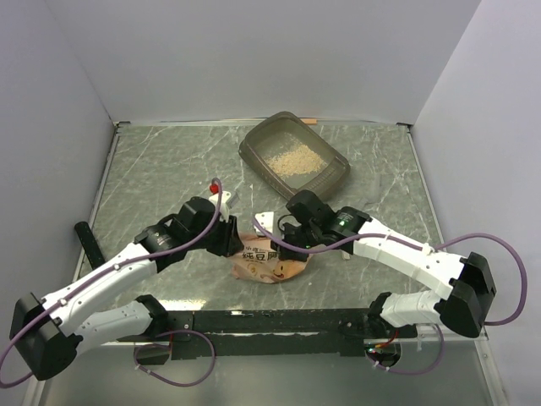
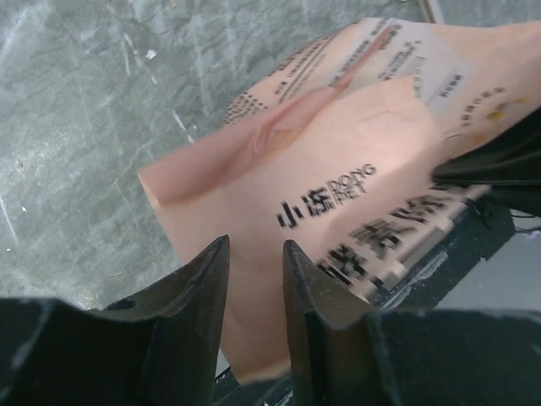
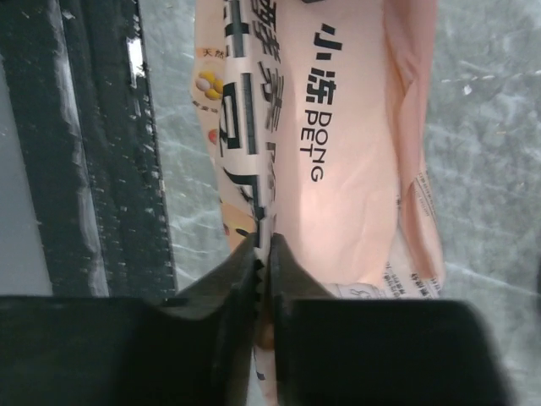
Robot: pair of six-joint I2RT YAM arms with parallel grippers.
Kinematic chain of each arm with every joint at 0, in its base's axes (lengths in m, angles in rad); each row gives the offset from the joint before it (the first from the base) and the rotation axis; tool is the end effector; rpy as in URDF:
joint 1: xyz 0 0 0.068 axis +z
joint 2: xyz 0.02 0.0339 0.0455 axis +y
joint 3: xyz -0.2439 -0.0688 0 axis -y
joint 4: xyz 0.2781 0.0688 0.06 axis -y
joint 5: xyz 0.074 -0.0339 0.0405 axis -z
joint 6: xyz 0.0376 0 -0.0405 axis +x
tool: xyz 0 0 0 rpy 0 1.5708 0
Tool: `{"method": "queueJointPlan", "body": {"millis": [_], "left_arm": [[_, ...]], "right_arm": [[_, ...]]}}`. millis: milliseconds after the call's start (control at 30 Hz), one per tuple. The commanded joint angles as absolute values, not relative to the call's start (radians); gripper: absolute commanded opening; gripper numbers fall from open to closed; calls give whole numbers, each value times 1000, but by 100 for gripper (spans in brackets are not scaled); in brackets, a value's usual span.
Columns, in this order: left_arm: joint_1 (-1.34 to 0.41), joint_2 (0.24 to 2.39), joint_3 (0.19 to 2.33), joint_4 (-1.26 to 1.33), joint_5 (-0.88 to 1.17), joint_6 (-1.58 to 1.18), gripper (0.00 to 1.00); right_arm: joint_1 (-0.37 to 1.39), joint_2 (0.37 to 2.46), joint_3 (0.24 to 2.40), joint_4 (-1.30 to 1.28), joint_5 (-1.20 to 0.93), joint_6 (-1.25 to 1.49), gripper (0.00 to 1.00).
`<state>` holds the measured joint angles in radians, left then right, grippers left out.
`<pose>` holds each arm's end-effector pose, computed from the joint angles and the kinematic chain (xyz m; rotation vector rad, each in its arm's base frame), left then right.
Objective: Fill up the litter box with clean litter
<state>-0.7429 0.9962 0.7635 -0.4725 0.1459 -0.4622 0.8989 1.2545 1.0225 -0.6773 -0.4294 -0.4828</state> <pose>0.1853 -0.1776 0.2404 0.4151 2.3600 -0.7713 0.1714 0.2407 0.2544 -1.7315 1.8016 0.7084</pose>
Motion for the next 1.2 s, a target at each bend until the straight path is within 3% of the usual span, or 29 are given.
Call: {"method": "queueJointPlan", "body": {"millis": [0,333,567,1167], "left_arm": [[-741,934,821,-460,201,-410,38],[-745,864,785,-273,442,-169,43],[-755,853,749,-238,555,-31,57],[-769,1022,655,-38,641,98,60]], "right_arm": [[888,1264,1003,-641,-400,-483,0],[845,1264,1025,-629,-505,-453,0],[841,1258,1035,-640,-511,-453,0],[830,1207,989,-594,-583,-446,0]]}}
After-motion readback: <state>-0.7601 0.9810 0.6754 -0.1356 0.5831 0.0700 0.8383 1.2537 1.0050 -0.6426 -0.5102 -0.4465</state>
